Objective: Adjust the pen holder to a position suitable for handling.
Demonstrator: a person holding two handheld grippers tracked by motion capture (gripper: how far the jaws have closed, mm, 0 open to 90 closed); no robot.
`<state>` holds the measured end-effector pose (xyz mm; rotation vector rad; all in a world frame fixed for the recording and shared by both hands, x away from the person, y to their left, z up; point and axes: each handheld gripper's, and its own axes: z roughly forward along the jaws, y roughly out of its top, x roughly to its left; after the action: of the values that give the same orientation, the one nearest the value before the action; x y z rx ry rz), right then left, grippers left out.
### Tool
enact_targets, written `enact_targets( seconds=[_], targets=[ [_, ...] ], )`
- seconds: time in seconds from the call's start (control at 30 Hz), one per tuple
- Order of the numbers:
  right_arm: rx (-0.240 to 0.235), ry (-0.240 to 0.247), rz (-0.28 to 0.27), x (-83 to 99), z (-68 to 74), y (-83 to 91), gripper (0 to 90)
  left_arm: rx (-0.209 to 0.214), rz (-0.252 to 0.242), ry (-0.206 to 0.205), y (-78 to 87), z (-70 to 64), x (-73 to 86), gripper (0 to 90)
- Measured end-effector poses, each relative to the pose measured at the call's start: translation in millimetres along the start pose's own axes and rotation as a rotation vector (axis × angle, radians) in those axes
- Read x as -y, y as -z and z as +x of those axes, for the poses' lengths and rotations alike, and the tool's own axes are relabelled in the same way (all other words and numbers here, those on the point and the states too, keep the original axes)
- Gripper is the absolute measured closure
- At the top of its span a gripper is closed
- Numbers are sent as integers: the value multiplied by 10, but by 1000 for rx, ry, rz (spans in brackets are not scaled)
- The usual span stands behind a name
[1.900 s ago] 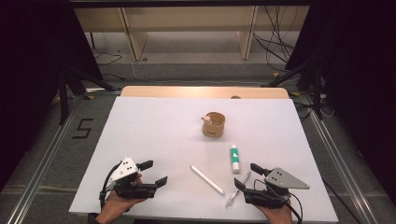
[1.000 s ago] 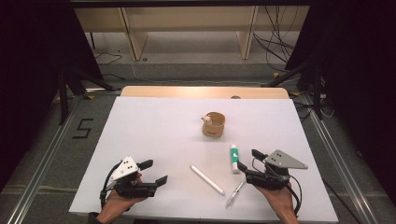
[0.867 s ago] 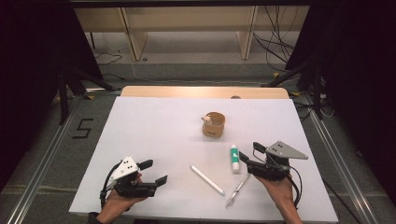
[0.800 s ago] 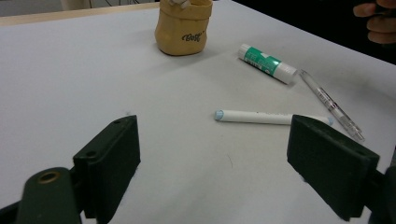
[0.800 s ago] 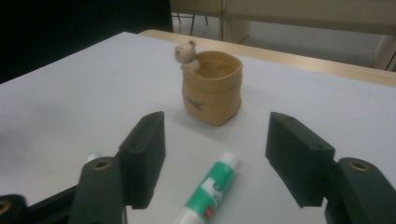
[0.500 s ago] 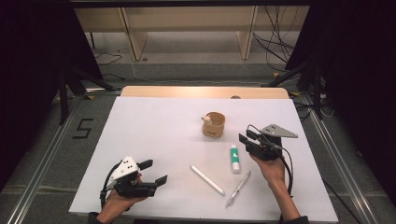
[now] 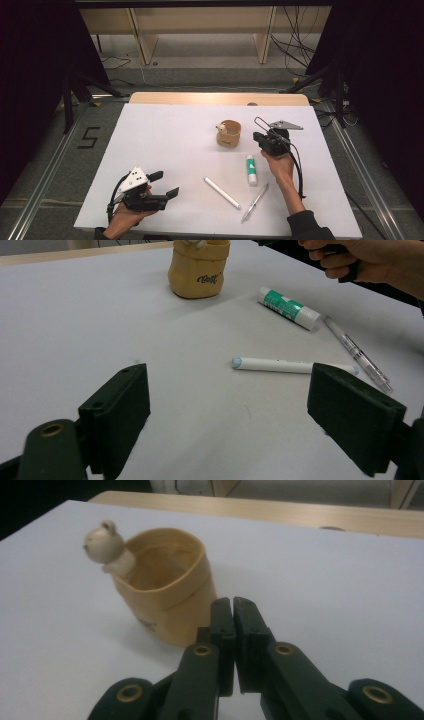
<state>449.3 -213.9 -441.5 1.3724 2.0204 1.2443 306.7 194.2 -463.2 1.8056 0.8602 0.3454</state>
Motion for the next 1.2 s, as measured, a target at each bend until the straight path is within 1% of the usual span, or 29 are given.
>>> enact_targets(
  seconds=[0.1, 0.13, 0.17, 0.27, 0.3, 0.33, 0.5, 0.63, 0.8, 0.93, 1.13, 1.17, 1.2],
  targets=[
    [23, -20, 36, -17, -23, -122, 900, 0, 0, -1, -1, -1, -1, 166],
    [34, -22, 55, -28, -21, -201, 900, -1, 0, 0, 0, 0, -1, 166],
    [34, -22, 55, -28, -21, -201, 900, -1, 0, 1, 0, 2, -1, 166],
    [38, -17, 88, -57, 3, -309, 900, -3, -5, 7, 0, 4, 0, 166],
    [40, -6, 102, -79, 23, -371, 900, -3, -5, 7, 1, 4, 0, 166],
    [40, -6, 102, -79, 23, -371, 900, -3, -4, 7, 2, 5, -1, 166],
    [46, -3, 133, -137, 62, -502, 900, -2, -7, 7, 2, 4, -1, 166],
    [60, -5, 158, -146, 77, -579, 900, -1, -5, 3, 7, 7, -2, 166],
    [62, -20, 174, -124, 54, -632, 900, -2, -7, 6, 3, 5, -1, 166],
    [69, -22, 187, -120, 59, -669, 900, -3, -6, 5, 3, 5, -2, 166],
    [61, -25, 202, -141, 111, -723, 900, -3, -6, 4, 4, 4, -2, 166],
    [64, -27, 205, -147, 126, -735, 900, -3, -6, 4, 5, 4, -3, 166],
    [77, -22, 208, -152, 141, -745, 900, -2, -6, 2, 6, 6, -3, 166]
  ],
)
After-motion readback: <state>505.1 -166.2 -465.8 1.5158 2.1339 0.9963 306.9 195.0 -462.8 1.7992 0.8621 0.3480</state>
